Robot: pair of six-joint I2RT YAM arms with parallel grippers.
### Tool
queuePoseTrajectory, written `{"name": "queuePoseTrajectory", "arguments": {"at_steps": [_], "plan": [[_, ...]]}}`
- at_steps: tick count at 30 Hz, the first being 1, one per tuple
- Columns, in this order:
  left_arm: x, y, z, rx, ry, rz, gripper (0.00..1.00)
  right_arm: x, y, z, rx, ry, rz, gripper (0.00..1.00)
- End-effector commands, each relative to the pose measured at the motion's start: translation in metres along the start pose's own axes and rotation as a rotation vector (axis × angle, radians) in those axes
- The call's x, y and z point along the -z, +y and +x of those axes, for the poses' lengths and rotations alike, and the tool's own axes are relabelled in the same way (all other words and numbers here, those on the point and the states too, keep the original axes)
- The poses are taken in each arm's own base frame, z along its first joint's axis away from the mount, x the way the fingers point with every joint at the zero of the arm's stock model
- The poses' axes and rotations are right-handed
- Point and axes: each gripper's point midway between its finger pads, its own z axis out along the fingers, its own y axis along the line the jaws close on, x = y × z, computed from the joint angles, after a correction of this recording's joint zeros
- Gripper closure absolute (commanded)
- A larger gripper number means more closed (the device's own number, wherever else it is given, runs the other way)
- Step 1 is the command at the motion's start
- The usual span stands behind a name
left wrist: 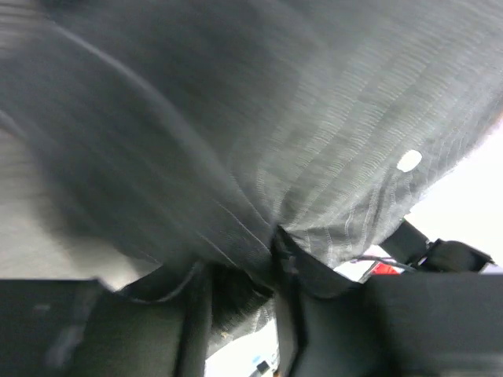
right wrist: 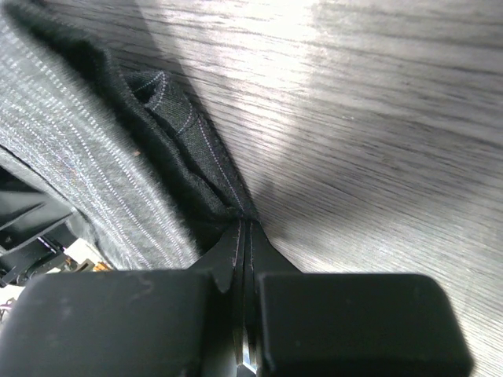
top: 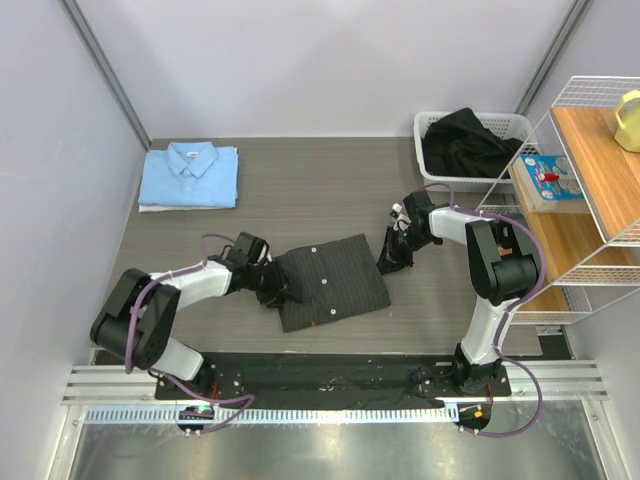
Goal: Fold and stack the long sleeve shirts
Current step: Fold the shirt
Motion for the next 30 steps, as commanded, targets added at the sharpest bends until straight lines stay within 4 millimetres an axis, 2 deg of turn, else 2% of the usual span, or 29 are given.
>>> {"name": "queuePoseTrajectory", "arguments": {"at_steps": [1,3,5,8,9,10,11,13,14,16,17,18,19,20,22,24,26,27,28,30], "plan": [[-0.008,0.021,-0.005,0.006,0.003,-0.072,0.61,0.000,-0.038,-0.011,0.027,-0.077,0.177,0.99],[-0.010,0.026,-0.005,0.012,0.023,-0.097,0.53,0.003,-0.037,-0.012,0.036,-0.080,0.175,0.99],[-0.007,0.027,-0.003,0.002,0.052,-0.106,0.50,0.007,-0.034,-0.013,0.045,-0.085,0.170,0.99],[0.005,0.013,-0.008,-0.071,0.061,-0.075,0.42,0.016,-0.030,-0.019,0.069,-0.097,0.160,0.99],[0.016,0.004,-0.010,-0.108,0.057,-0.061,0.40,0.019,-0.030,-0.019,0.085,-0.094,0.158,0.96],[0.021,-0.001,-0.012,-0.142,0.052,-0.054,0.38,0.024,-0.025,-0.025,0.106,-0.110,0.148,0.93],[0.029,-0.002,-0.014,-0.159,0.050,-0.049,0.33,0.030,-0.018,-0.027,0.128,-0.121,0.131,0.84],[0.050,-0.011,-0.018,-0.260,0.034,-0.043,0.29,0.040,-0.011,-0.034,0.172,-0.148,0.123,0.76],[0.059,-0.009,-0.026,-0.264,0.007,-0.050,0.26,0.047,-0.006,-0.038,0.191,-0.167,0.115,0.67],[0.077,-0.009,-0.029,-0.304,-0.006,-0.047,0.23,0.057,0.001,-0.045,0.253,-0.183,0.108,0.59],[0.084,-0.004,-0.036,-0.297,-0.028,-0.052,0.21,0.061,0.002,-0.047,0.279,-0.187,0.110,0.53],[0.088,-0.001,-0.042,-0.308,-0.044,-0.065,0.20,0.064,-0.001,-0.048,0.298,-0.179,0.127,0.43],[0.092,0.004,-0.046,-0.349,-0.040,-0.081,0.20,0.071,0.000,-0.056,0.366,-0.195,0.140,0.40],[0.100,0.000,-0.060,-0.362,-0.074,-0.065,0.19,0.075,-0.002,-0.060,0.385,-0.205,0.154,0.36],[0.102,-0.010,-0.068,-0.474,-0.068,-0.015,0.19,0.082,0.004,-0.067,0.439,-0.222,0.140,0.29],[0.101,-0.018,-0.081,-0.521,-0.081,0.001,0.19,0.087,0.010,-0.070,0.498,-0.222,0.118,0.28],[0.094,-0.023,-0.090,-0.553,-0.071,0.014,0.23,0.089,0.027,-0.073,0.528,-0.221,0.045,0.31],[0.094,-0.027,-0.098,-0.562,-0.084,0.019,0.25,0.088,0.033,-0.071,0.537,-0.213,0.012,0.34],[0.091,-0.029,-0.102,-0.565,-0.085,0.021,0.26,0.088,0.043,-0.071,0.551,-0.209,-0.036,0.41],[0.080,-0.024,-0.111,-0.566,-0.055,-0.001,0.31,0.084,0.054,-0.066,0.572,-0.190,-0.073,0.48]]}}
